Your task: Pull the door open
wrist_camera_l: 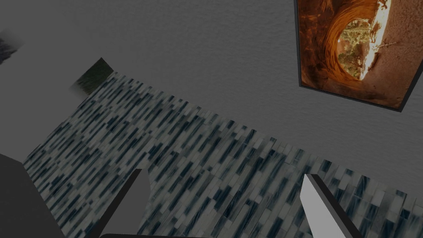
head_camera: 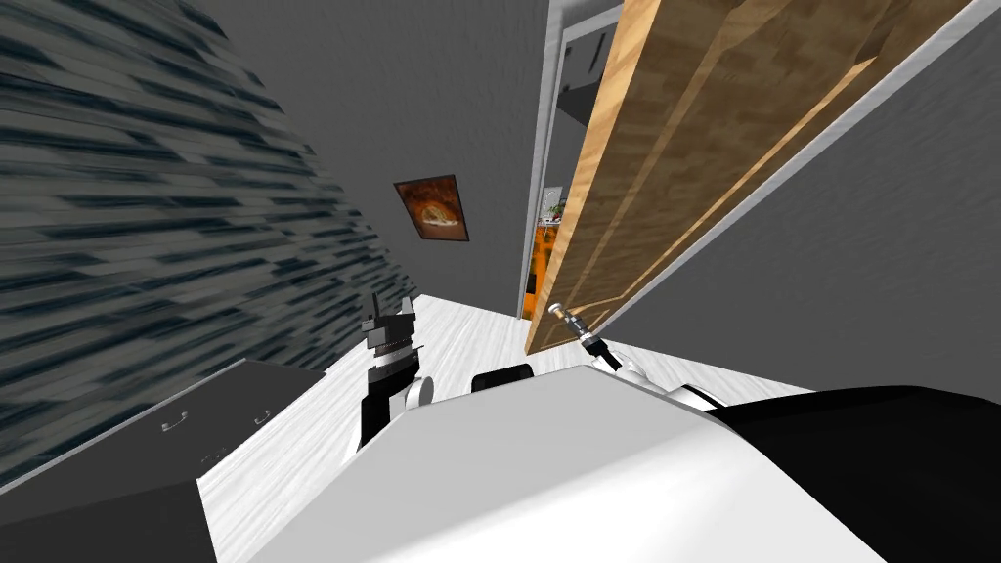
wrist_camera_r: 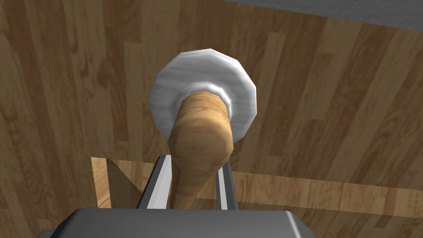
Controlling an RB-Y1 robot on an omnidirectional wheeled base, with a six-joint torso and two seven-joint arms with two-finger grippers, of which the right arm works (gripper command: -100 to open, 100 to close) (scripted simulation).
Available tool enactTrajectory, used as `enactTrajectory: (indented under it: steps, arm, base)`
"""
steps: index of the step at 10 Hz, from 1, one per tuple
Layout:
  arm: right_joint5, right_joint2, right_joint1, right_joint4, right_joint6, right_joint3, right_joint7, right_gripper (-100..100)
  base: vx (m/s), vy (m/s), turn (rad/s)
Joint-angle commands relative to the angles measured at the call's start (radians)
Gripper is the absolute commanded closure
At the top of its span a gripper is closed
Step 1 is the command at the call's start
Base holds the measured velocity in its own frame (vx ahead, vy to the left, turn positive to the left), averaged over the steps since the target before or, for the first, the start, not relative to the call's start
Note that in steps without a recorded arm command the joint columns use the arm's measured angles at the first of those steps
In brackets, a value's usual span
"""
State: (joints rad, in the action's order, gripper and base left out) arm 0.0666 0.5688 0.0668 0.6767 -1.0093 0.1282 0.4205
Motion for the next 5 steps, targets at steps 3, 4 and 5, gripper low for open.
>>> enactTrajectory:
  steps: [3,4,5]
  arm:
    - [0.001,0.035,0.036,-0.008,-0.066,0.014,0.026,100]
    - [0.000,0.027,0.023,-0.018,-0.059,0.014,0.023,100]
    - [-0.001,0.032,0.032,-0.031,-0.084,0.018,0.029,100]
  base:
    - [-0.184,-0.074,0.162]
    - [-0.079,-0.029,0.027]
    - [-0.140,-0.062,0.165]
